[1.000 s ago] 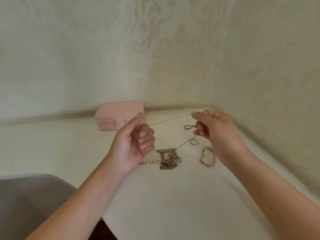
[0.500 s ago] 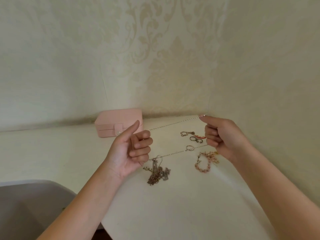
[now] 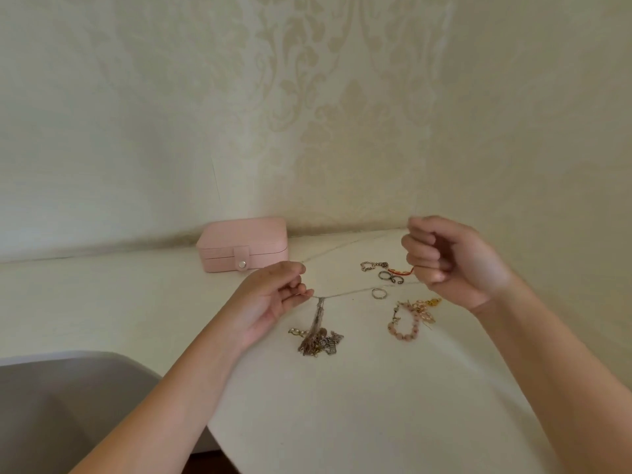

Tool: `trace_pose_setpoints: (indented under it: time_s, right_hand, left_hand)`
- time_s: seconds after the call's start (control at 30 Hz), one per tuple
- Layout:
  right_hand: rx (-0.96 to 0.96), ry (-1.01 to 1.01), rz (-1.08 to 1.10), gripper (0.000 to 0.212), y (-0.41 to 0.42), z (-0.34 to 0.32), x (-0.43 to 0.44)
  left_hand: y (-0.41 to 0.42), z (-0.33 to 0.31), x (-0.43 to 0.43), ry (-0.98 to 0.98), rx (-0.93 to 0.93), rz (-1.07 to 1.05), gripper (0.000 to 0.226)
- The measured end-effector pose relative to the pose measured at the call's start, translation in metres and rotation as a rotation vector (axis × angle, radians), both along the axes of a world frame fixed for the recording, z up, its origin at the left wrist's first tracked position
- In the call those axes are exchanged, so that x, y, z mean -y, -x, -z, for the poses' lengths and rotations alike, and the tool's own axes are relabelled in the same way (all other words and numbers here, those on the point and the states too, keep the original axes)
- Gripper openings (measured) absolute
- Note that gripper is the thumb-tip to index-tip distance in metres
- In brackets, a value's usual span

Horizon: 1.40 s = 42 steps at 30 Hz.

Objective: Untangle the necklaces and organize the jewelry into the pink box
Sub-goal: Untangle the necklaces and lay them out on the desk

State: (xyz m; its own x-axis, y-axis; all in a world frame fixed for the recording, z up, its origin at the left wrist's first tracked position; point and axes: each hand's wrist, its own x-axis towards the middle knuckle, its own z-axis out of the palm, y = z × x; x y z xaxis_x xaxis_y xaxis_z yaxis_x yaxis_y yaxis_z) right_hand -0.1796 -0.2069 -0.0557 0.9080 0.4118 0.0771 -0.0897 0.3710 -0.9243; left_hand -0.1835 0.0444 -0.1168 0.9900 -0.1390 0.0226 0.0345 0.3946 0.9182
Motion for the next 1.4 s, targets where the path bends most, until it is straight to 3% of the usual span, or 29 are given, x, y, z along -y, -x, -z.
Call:
trace_pose_setpoints:
  time_s: [0.13, 0.2, 0.3, 0.4, 0.5, 0.77, 1.1, 1.4]
  right_hand:
    - [0.106, -0.194, -0.393, 0.011, 0.002, -0.003, 0.009]
    - [0.128, -0.162, -0.417, 0.016, 0.003, -0.001, 0.004]
    - [0.158, -0.121, -0.360, 0.020, 0.008, 0.000, -0.007]
    - [0.151, -0.086, -0.233, 0.030, 0.011, -0.001, -0.012]
    - [0.140, -0.105, -0.168, 0.035, 0.012, -0.004, -0.011]
    - [0.140, -0.139, -0.062, 0.035, 0.008, -0.012, 0.011]
    - [0.092, -0.071, 0.052, 0.037, -0.004, -0.005, 0.021]
    - [0.041, 0.190, 0.201, 0.035, -0.012, 0.006, 0.025]
  left_hand:
    - [0.007, 0.009, 0.015, -0.604, 0.206, -0.064, 0.008]
    - [0.009, 0.009, 0.021, -0.646, 0.238, -0.056, 0.008]
    - [0.011, 0.007, 0.026, -0.524, 0.184, 0.034, 0.007]
    - [0.012, 0.010, 0.033, -0.666, 0.215, 0.086, 0.006]
    - [0.013, 0.013, 0.035, -0.816, 0.250, 0.101, 0.029]
    - [0.022, 0.014, 0.038, -0.885, 0.332, 0.073, 0.006]
    - [0.022, 0.012, 0.034, -0.739, 0.265, -0.008, 0.008]
    - [0.016, 0.012, 0.028, -0.679, 0.266, -0.208, 0.012]
